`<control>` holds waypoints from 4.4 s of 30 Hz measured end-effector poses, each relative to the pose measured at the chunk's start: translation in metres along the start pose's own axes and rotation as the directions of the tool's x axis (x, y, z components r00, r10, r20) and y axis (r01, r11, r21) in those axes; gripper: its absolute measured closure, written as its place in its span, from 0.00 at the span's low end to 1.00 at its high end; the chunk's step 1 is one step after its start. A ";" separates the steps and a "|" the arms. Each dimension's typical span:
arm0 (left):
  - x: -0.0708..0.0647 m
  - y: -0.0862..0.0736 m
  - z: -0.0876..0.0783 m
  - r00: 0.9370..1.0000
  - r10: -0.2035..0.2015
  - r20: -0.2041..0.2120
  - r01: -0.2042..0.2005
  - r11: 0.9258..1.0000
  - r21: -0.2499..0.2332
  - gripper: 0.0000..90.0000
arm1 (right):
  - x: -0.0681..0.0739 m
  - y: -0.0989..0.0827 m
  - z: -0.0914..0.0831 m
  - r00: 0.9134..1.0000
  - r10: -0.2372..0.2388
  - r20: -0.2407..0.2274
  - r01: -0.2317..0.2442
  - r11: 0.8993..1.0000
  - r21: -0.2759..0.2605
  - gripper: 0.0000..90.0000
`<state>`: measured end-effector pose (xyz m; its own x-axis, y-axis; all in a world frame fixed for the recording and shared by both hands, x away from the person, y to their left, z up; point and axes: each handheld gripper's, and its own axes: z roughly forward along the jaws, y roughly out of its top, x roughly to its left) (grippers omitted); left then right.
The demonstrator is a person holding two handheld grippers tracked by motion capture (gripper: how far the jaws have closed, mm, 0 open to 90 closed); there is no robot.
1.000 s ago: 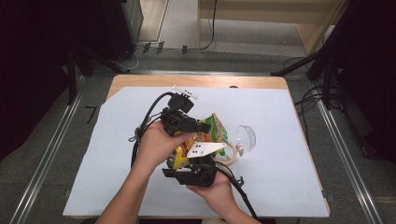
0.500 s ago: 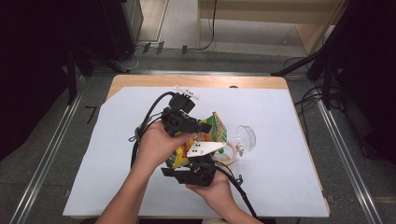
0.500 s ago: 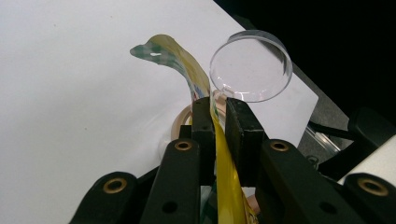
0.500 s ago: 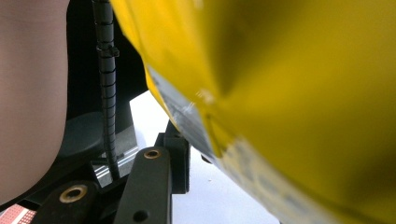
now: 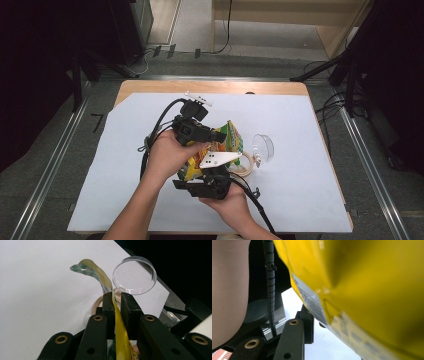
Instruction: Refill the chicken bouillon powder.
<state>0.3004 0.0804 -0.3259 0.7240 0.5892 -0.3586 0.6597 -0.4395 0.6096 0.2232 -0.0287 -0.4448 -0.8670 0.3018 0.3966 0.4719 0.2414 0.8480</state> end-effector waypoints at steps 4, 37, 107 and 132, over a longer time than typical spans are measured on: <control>0.001 0.000 0.000 1.000 -0.003 0.006 0.003 1.000 0.001 0.91 | 0.000 0.000 0.000 1.000 0.003 0.000 -0.003 1.000 0.003 0.76; 0.002 0.000 0.001 1.000 -0.004 0.010 0.004 1.000 0.005 0.91 | 0.001 -0.001 0.000 1.000 0.002 0.005 -0.002 1.000 0.006 0.76; 0.011 0.001 0.006 0.998 -0.019 0.053 0.018 1.000 0.015 0.89 | 0.003 0.000 -0.006 1.000 0.022 -0.011 -0.022 0.999 0.042 0.77; 0.011 0.001 0.007 0.999 -0.015 0.047 0.015 1.000 0.017 0.89 | 0.002 0.000 -0.006 1.000 0.023 -0.011 -0.023 0.999 0.046 0.77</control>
<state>0.3101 0.0814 -0.3344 0.7225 0.5634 -0.4007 0.6735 -0.4426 0.5920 0.2203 -0.0339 -0.4418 -0.8575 0.2974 0.4198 0.4982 0.2765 0.8218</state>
